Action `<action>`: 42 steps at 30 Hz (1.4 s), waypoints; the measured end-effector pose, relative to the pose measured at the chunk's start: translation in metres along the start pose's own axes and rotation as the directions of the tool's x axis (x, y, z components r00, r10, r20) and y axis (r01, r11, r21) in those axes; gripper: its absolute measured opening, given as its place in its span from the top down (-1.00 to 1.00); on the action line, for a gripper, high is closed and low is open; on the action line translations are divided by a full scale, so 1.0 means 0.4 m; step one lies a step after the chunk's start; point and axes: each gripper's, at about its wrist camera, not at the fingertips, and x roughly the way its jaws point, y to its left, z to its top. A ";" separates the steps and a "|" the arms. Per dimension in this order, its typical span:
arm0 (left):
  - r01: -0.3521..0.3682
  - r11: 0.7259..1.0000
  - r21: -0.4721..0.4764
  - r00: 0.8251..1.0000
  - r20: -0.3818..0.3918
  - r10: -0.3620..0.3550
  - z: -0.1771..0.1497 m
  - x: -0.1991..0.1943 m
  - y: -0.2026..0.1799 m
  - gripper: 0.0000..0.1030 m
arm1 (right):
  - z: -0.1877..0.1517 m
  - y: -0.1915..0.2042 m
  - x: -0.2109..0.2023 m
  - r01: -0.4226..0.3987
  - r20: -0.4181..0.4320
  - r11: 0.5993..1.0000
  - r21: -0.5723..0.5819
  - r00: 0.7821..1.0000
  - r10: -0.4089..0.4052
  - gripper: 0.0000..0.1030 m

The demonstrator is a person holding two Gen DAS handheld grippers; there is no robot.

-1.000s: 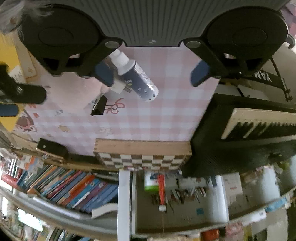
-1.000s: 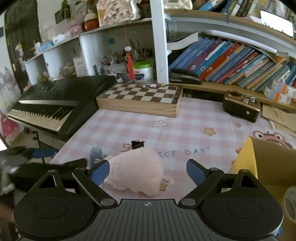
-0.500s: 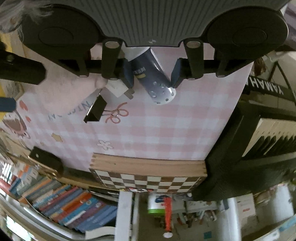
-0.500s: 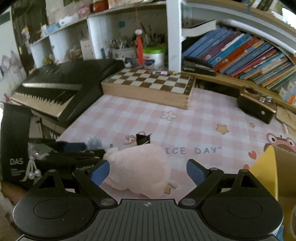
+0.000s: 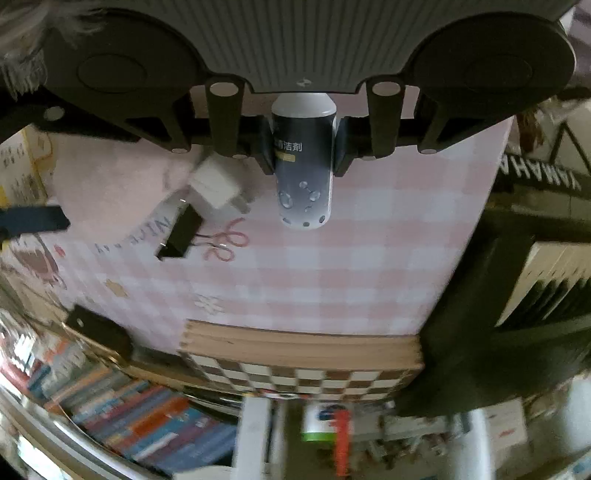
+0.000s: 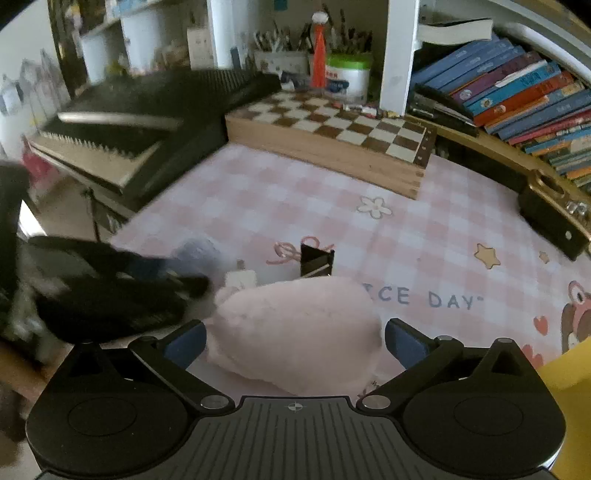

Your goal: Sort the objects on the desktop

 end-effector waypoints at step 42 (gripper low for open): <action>0.295 0.948 -0.119 0.935 0.240 -0.261 -0.079 -0.430 0.020 0.42 | -0.083 -0.013 -0.299 0.001 0.254 0.986 0.169 0.966 -0.045 -0.85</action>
